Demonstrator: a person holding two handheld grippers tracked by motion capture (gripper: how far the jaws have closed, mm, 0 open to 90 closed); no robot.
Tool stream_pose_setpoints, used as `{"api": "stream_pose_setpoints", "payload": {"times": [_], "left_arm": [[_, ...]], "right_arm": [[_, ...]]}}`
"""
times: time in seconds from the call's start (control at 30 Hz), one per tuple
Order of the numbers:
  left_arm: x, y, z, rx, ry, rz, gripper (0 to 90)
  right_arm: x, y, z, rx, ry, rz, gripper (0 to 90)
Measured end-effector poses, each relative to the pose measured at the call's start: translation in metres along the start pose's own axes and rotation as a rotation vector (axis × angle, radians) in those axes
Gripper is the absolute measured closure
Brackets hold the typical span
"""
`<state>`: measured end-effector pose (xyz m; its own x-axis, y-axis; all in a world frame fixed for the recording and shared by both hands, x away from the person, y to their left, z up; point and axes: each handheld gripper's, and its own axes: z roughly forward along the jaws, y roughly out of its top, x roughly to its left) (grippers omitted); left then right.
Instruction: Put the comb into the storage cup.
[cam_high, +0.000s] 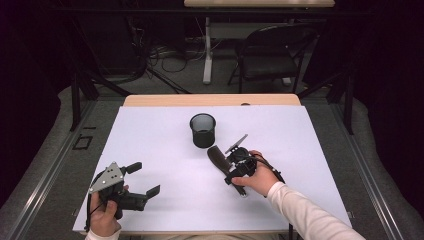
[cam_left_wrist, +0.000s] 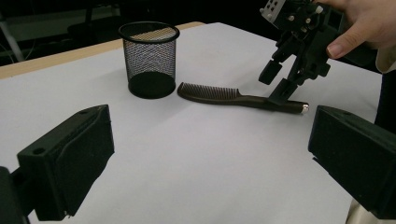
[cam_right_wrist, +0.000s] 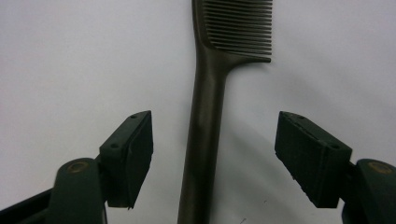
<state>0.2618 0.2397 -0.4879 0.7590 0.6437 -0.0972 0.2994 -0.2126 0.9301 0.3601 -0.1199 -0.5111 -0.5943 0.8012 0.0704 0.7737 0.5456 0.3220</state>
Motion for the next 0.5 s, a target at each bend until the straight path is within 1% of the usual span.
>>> {"api": "stream_pose_setpoints", "payload": {"times": [0.07,0.1,0.13,0.17,0.2,0.3,0.37,0.4,0.43,0.5], "left_arm": [[0.0000,0.0000,-0.0001,0.001,-0.002,0.001,0.4],[0.0000,0.0001,-0.0001,0.002,-0.003,0.000,0.4],[0.0000,0.0000,-0.0001,0.001,-0.004,0.001,0.4],[0.0000,-0.0001,0.0001,0.001,-0.002,0.001,0.4],[0.0000,-0.0001,0.0001,0.001,-0.002,0.000,0.4],[-0.0002,-0.0001,0.0003,0.002,-0.002,0.000,0.4],[-0.0001,-0.0002,0.0004,0.002,-0.002,0.001,0.4],[-0.0002,-0.0003,0.0005,0.003,-0.001,0.000,0.4],[-0.0001,-0.0004,0.0005,0.003,-0.002,0.000,0.4],[0.0000,-0.0005,0.0006,0.003,-0.005,0.001,0.4]], "right_arm": [[0.0004,0.0003,0.0024,0.021,0.001,0.003,28.2],[-0.0004,0.0007,0.0036,0.030,0.000,-0.010,28.5],[0.0002,0.0004,0.0055,0.025,0.004,-0.005,28.7],[0.0004,0.0010,0.0054,0.048,0.002,-0.006,29.0],[0.0008,0.0006,0.0074,0.037,0.007,0.001,29.9],[0.0003,0.0018,0.0075,0.080,-0.001,-0.011,33.9],[0.0004,0.0014,0.0095,0.074,0.003,-0.001,36.8],[0.0004,0.0016,0.0095,0.086,0.006,0.007,38.4],[0.0001,0.0019,0.0096,0.095,0.010,0.009,39.6],[-0.0006,0.0018,0.0107,0.091,0.015,0.004,41.8]]}}
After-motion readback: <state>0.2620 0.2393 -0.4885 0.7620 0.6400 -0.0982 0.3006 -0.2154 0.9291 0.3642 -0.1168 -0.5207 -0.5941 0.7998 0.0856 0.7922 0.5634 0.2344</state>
